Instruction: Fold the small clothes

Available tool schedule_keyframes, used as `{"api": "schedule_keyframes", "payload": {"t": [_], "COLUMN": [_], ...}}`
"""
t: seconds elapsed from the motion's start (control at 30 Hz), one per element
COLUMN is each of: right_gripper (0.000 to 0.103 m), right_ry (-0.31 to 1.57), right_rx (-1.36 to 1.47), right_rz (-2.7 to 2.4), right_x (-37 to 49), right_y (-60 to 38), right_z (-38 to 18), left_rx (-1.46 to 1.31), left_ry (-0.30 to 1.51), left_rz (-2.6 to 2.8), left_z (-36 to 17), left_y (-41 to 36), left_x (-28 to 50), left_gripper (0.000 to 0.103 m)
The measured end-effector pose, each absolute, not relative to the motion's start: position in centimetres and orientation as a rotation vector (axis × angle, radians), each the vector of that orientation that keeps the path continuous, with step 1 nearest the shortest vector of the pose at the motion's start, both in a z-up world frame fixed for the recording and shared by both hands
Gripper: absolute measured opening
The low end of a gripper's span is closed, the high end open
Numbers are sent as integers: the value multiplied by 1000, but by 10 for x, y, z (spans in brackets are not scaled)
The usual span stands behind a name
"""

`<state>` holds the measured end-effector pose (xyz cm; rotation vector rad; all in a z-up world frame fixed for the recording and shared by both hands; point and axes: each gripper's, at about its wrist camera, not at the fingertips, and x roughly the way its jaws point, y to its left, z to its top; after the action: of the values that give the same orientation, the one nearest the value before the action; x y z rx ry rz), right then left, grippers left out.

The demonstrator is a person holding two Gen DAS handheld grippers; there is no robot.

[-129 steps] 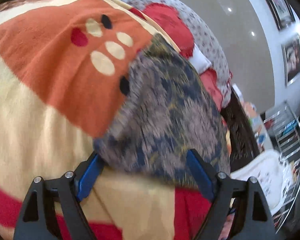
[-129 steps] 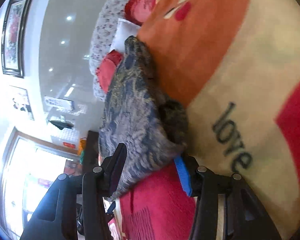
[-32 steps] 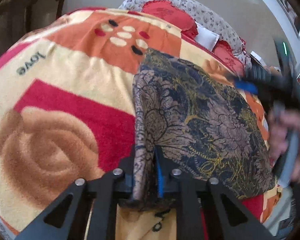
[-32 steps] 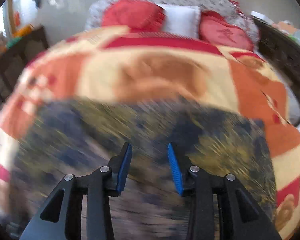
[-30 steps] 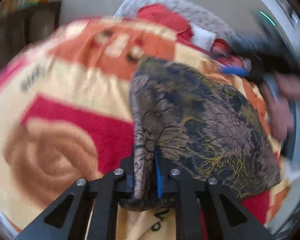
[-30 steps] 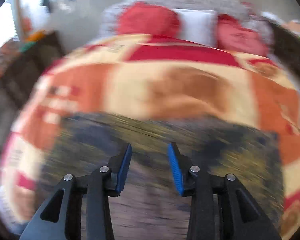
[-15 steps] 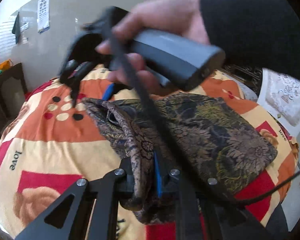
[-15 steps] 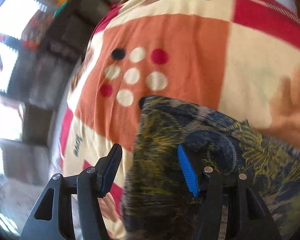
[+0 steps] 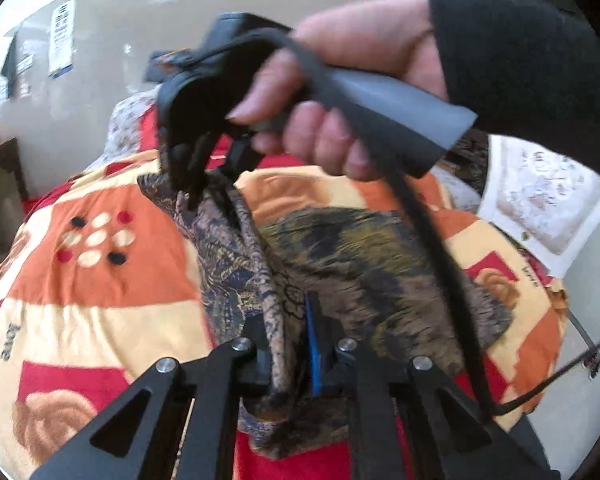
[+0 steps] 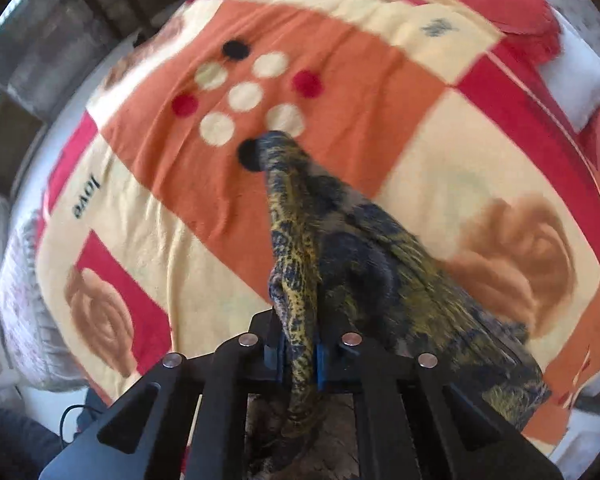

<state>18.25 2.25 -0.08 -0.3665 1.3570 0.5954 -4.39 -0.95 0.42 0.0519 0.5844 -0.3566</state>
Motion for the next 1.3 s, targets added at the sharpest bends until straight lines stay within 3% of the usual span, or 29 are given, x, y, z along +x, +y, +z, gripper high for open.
{"api": "schedule_keyframes", "payload": {"t": [0.27,0.7,0.8,0.9,1.03,1.13,1.2,1.23,1.27,1.3], "right_gripper": [0,2,14,15,16,16,16,16,16,16], "right_ry": [1370,1415,1380,1322,1161,1026,965,950,933,920], "right_rx": [-177,-127,-110,-33,68,146,131,116,101,85], "right_rz": [515,346,327,326,289,306,383,405,430,458], "right_x": [182,194,190,179,151,111,76,64,48,30], "right_y": [-126,-257,-270,-289,-326,-340,-322,-314,-304,-291], "right_z": [30,-50,-64,-53,-10,21,28,27,24,16], "left_rx": [107,231,223,184,145,107,74,58,46,42], "left_ry": [573,730,794,823,791,714,711,744,791,858], "left_rz": [-571,-647,-726,-818,-849,-773,-680,-640,-604,-586], "left_z": [19,-36,-45,-37,-11,5,5,-1,-11,-26], "left_y": [-113,-244,-248,-227,-172,-125,-104,-99,-96,-98], "left_x": [-53,-30,-31,-39,-59,-59,-46,-33,-21,-10], "left_gripper": [6,6,15,23,44,50,50,37,14,10]}}
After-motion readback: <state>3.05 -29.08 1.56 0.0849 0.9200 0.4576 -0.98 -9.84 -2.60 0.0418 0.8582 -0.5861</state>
